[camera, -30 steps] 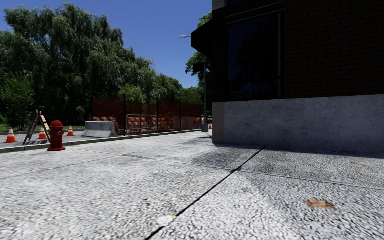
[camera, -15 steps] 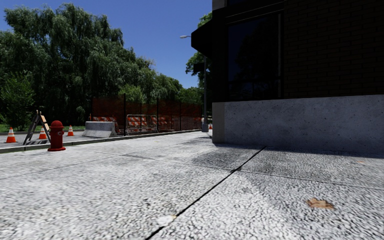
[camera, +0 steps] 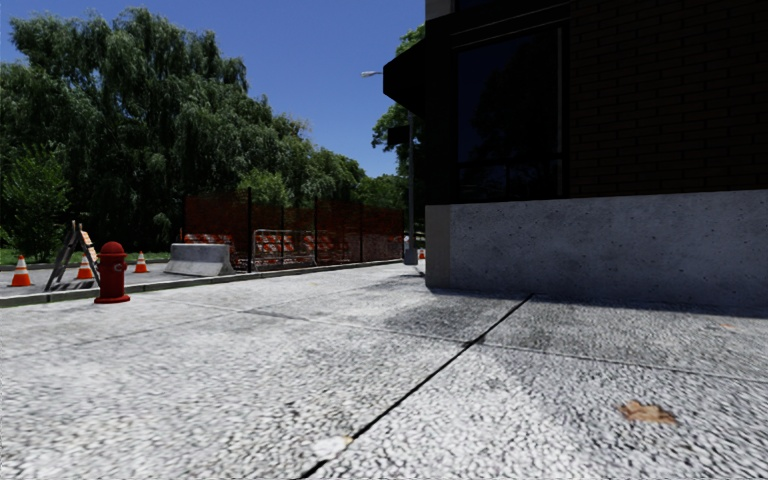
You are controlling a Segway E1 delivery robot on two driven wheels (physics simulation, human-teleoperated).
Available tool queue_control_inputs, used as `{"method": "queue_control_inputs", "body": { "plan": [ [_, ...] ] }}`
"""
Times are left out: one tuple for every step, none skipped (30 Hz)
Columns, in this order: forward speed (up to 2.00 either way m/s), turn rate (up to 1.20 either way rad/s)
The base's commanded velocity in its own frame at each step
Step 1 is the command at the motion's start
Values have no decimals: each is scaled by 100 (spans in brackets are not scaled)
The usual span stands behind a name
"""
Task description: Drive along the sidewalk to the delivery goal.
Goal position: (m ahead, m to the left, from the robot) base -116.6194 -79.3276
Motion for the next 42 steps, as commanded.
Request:
{"method": "queue_control_inputs", "body": {
  "plan": [
    [94, 36],
    [94, 36],
    [95, 40],
    [96, 43],
    [96, 44],
    [100, 44],
    [100, 44],
    [103, 44],
    [106, 44],
    [109, 44],
    [110, 44],
    [110, 44],
    [110, 44],
    [111, 44],
    [111, 34],
    [111, 8],
    [111, 8],
    [111, 0],
    [111, 0],
    [111, 0],
    [111, 0],
    [111, 0],
    [106, 0],
    [90, 0],
    [65, 0],
    [54, 0],
    [54, 0],
    [51, 0],
    [51, 0],
    [51, -10],
    [51, -10],
    [52, -22],
    [52, -26],
    [52, -26],
    [52, -26],
    [52, -24],
    [52, 0],
    [54, 0],
    [55, 0],
    [55, 0],
    [55, 0],
    [55, 0]
  ]
}}
